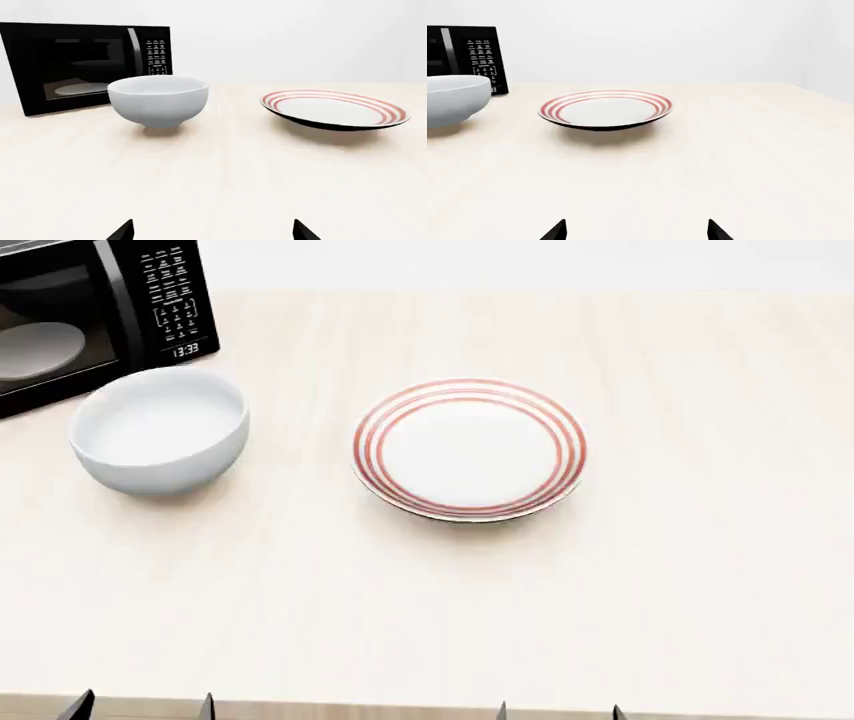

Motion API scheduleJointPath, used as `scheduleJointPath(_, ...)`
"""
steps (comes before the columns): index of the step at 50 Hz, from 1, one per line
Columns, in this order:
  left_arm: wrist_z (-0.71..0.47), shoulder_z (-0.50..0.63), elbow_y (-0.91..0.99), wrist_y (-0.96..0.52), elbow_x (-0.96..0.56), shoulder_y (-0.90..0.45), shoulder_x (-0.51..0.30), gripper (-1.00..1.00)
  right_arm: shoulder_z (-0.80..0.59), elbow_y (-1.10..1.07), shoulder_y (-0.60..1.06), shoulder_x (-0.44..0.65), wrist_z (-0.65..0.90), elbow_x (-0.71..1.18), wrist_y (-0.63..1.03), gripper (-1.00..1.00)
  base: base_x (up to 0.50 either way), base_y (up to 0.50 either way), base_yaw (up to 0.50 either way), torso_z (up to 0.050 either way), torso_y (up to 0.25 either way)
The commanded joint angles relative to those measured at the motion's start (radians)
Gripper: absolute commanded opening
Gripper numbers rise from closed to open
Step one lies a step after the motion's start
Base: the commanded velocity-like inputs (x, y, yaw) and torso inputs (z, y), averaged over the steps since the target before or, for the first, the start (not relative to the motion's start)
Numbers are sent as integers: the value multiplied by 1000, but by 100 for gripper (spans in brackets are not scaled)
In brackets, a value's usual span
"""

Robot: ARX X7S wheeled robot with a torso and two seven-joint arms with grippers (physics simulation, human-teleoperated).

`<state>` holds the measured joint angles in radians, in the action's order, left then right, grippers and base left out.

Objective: Put the white bowl to the right of the plate.

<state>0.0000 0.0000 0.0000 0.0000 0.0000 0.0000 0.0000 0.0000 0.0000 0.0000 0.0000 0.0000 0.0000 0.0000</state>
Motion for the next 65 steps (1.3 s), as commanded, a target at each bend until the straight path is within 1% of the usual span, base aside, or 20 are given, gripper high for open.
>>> scheduleJointPath(1,-15,15,11,-8,-14,3,-14,100,-26,-9,-2,21,26,21,7,100,0,0,0,0,0)
scheduleJointPath(5,-37,35,14,-21,-28,1,-29,100,-50,-39,-5,33,61,4,56,100,0,0,0,0,0)
scheduleJointPath(6,-42,38,18,-36,-32,0,-31,100,-47,-62,-2,35,54,28,124,100,0,0,0,0,0)
scheduleJointPath(7,-47,41,23,-46,-34,-1,-34,100,-50,-65,1,38,62,25,130,100,0,0,0,0,0)
scheduleJointPath(10,-50,40,92,-126,-60,-11,-44,100,-63,-96,-1,49,88,1,154,100,0,0,0,0,0)
scheduleJointPath(13,-57,49,148,-202,-64,-39,-57,100,-58,-168,8,62,78,29,240,100,0,0,0,0,0)
scheduleJointPath(15,-57,52,231,-290,-71,-72,-71,100,-53,-242,20,69,90,27,281,100,0,0,0,0,0)
scheduleJointPath(17,-64,58,292,-354,-64,-102,-82,100,-43,-337,46,72,122,11,369,100,0,0,0,0,0)
scheduleJointPath(21,-52,59,411,-483,-98,-154,-96,100,-27,-489,80,78,125,39,518,100,0,0,0,0,0)
scheduleJointPath(23,-56,58,449,-531,-104,-181,-104,100,-11,-541,99,77,126,60,570,100,0,0,0,0,0)
scheduleJointPath(28,-66,51,496,-593,-115,-225,-116,100,7,-607,149,87,143,76,655,100,0,0,0,0,0)
scheduleJointPath(30,-67,46,511,-607,-124,-233,-119,100,9,-617,161,93,147,79,671,100,0,0,0,0,0)
scheduleJointPath(31,-66,42,517,-607,-128,-234,-121,100,22,-621,155,98,117,112,642,100,0,0,0,0,0)
scheduleJointPath(33,-67,37,523,-610,-136,-235,-122,100,44,-631,163,97,101,157,690,100,242,301,0,0,0)
scheduleJointPath(39,-71,34,525,-593,-144,-221,-127,100,51,-619,170,101,112,167,680,100,403,411,0,0,0)
scheduleJointPath(45,-76,38,524,-584,-150,-218,-131,100,47,-611,163,112,122,158,634,100,478,274,0,0,0)
scheduleJointPath(65,-95,50,536,-583,-165,-226,-145,100,20,-624,175,145,156,137,614,100,500,14,0,0,0)
